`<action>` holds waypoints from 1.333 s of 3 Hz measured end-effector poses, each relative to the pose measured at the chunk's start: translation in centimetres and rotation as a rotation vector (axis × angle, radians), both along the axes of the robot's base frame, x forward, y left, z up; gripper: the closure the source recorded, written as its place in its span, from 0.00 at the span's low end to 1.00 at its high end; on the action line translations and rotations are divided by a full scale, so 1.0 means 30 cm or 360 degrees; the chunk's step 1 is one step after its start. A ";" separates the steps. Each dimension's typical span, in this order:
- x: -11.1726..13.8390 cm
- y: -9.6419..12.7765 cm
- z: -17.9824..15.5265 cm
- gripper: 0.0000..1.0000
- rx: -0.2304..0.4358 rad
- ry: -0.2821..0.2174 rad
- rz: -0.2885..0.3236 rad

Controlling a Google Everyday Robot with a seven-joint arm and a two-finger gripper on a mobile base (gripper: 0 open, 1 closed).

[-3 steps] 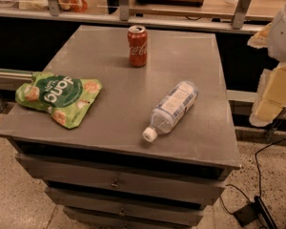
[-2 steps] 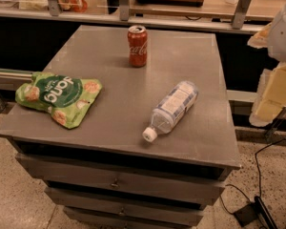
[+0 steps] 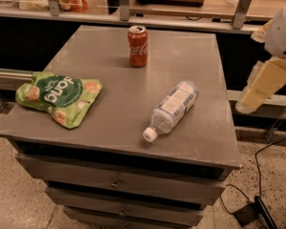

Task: Pick coke can

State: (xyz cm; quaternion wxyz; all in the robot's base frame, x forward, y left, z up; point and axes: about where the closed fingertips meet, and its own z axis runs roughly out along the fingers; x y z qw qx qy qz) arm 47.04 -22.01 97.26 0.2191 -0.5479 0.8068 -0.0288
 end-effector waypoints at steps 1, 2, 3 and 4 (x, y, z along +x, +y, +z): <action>0.088 -0.031 -0.028 0.00 0.0182 -0.0120 -0.0160; 0.171 -0.041 -0.049 0.00 0.0407 -0.0264 -0.0277; 0.280 -0.013 -0.041 0.00 0.0609 -0.0408 -0.0308; 0.400 0.029 -0.058 0.00 0.0830 -0.0483 -0.0304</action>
Offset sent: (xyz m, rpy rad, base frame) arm 0.0960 -0.0232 -0.0077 0.4682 -0.3494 -0.2791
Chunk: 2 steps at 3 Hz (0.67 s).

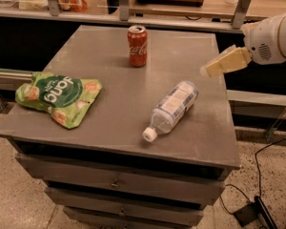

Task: Pick coke can

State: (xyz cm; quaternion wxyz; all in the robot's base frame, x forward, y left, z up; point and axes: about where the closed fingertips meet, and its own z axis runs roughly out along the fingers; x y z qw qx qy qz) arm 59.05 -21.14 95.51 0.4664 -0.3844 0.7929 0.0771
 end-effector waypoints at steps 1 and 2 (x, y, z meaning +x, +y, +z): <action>0.000 0.000 0.000 0.00 0.0000 0.0000 0.0000; 0.057 0.051 0.003 0.00 0.0085 -0.0066 0.0022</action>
Offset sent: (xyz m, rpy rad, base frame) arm 0.0526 0.0410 0.0025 0.1709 -0.1293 0.0342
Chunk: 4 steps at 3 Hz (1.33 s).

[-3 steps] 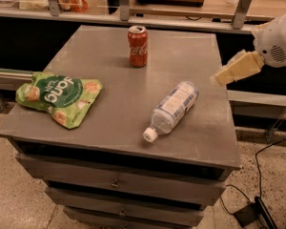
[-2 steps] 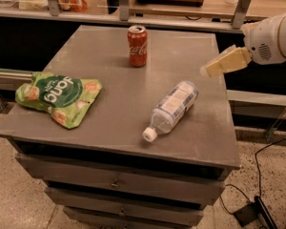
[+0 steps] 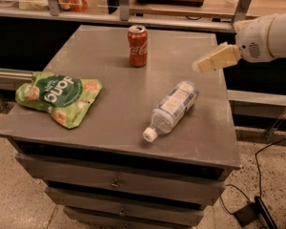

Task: Pick coke can

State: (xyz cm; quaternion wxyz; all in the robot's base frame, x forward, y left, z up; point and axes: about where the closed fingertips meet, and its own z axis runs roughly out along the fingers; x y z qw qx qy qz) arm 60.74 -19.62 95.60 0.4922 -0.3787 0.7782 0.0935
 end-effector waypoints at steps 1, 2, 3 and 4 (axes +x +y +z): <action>0.148 0.089 -0.019 0.00 0.0207 -0.0115 -0.0008; 0.234 0.141 -0.026 0.00 0.0306 -0.0161 0.0009; 0.318 0.213 -0.038 0.00 0.0396 -0.0186 0.0058; 0.389 0.279 -0.069 0.00 0.0460 -0.0154 0.0128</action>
Offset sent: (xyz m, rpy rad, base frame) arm 0.1013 0.0552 -0.0097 0.2685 -0.1368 0.0103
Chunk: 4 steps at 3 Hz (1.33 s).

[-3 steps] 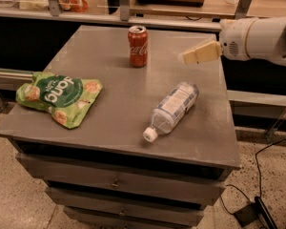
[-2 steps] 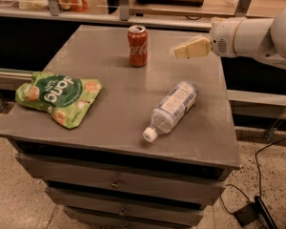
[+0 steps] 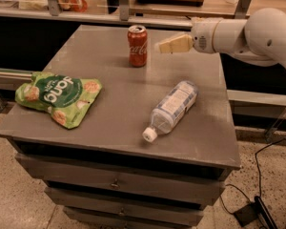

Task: Pick coke can

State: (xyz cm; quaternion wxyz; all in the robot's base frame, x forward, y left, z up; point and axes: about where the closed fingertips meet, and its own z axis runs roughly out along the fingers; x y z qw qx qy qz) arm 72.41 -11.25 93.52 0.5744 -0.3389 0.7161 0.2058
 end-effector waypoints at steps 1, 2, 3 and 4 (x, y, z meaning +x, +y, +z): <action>0.051 0.070 -0.038 0.00 0.0044 0.0027 0.0090; 0.082 0.127 -0.067 0.00 0.0025 0.0030 0.0175; 0.104 0.171 -0.092 0.00 -0.0022 0.0016 0.0241; 0.133 0.214 -0.105 0.00 0.0011 0.0032 0.0291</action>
Offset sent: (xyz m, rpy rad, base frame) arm 0.0356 0.0532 -0.0301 -0.0085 0.0161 0.1733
